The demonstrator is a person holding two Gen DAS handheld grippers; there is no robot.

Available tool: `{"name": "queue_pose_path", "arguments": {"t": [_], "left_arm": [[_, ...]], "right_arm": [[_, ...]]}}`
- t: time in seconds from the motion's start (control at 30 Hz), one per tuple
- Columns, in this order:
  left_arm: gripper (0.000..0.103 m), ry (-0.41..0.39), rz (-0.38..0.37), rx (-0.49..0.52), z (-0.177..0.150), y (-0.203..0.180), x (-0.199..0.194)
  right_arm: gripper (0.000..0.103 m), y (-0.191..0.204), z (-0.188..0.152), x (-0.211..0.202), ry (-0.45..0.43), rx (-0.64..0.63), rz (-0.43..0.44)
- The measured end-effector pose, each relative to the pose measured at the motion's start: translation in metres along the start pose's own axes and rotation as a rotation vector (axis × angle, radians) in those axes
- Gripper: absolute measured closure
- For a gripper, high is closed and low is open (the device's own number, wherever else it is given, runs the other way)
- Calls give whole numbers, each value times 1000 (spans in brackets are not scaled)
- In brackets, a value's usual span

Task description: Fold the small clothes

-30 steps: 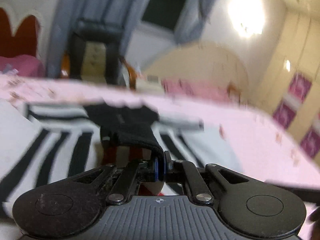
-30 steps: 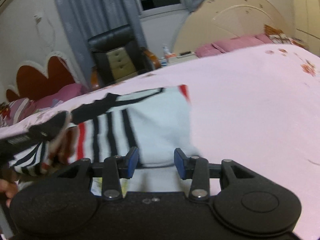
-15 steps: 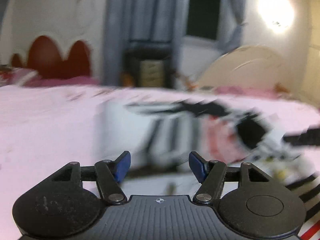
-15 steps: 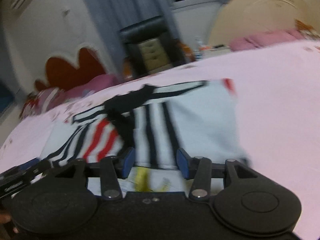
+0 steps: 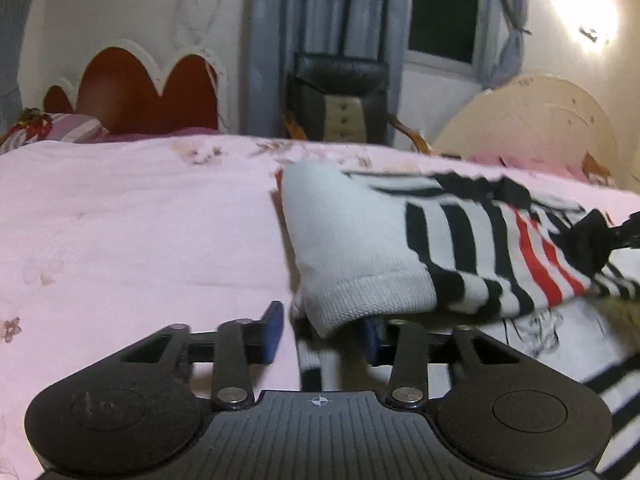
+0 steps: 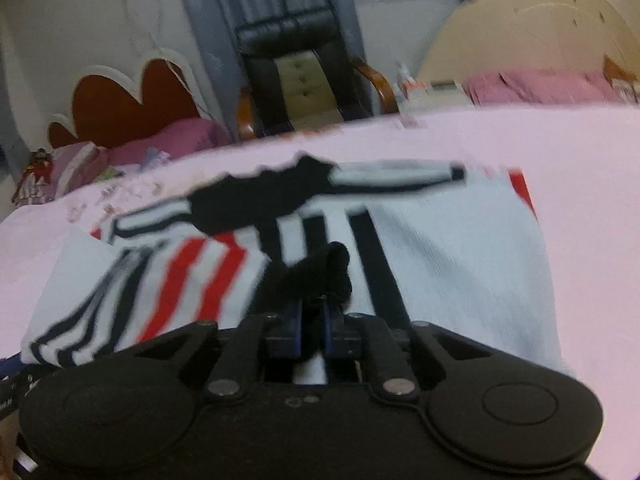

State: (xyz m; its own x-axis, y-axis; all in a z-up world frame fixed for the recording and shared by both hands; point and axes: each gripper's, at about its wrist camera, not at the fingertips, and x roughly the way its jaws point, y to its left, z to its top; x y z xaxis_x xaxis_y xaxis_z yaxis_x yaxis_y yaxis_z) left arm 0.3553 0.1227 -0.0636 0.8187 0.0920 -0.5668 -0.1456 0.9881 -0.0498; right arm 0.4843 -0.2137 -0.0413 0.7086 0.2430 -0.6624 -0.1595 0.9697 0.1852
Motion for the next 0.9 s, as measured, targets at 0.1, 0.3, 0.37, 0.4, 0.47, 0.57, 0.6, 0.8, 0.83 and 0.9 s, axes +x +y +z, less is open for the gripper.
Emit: {"name": "queue_pose_path", "arguments": {"t": [0.1, 0.3, 0.37, 0.4, 0.47, 0.57, 0.6, 0.8, 0.83, 0.9], "left_arm": [[65, -1, -2, -18, 0, 3, 3], [65, 33, -10, -110, -6, 13, 12], [65, 42, -15, -111, -9, 13, 15], [65, 47, -16, -99, -9, 12, 16], [65, 51, -12, -78, -8, 10, 15], [64, 75, -21, -66, -7, 13, 11], [64, 83, -31, -65, -7, 16, 6], [64, -62, -59, -65, 14, 15, -37], [64, -58, -95, -44, 21, 4, -28], [60, -28, -143, -6, 29, -19, -2]], "right_arm": [[94, 20, 16, -20, -89, -72, 32], [94, 25, 28, -73, -310, -99, 109], [94, 5, 16, -54, -250, -66, 53], [94, -5, 12, -38, -171, -39, 12], [94, -22, -2, -17, -89, 10, 16], [94, -29, -15, -3, -44, 15, -2], [92, -31, -18, -2, -30, 24, -5], [85, -38, -15, -40, -122, -1, -40], [86, -34, -12, -37, -116, -29, -27], [86, -21, -8, -23, -94, -85, -24]]}}
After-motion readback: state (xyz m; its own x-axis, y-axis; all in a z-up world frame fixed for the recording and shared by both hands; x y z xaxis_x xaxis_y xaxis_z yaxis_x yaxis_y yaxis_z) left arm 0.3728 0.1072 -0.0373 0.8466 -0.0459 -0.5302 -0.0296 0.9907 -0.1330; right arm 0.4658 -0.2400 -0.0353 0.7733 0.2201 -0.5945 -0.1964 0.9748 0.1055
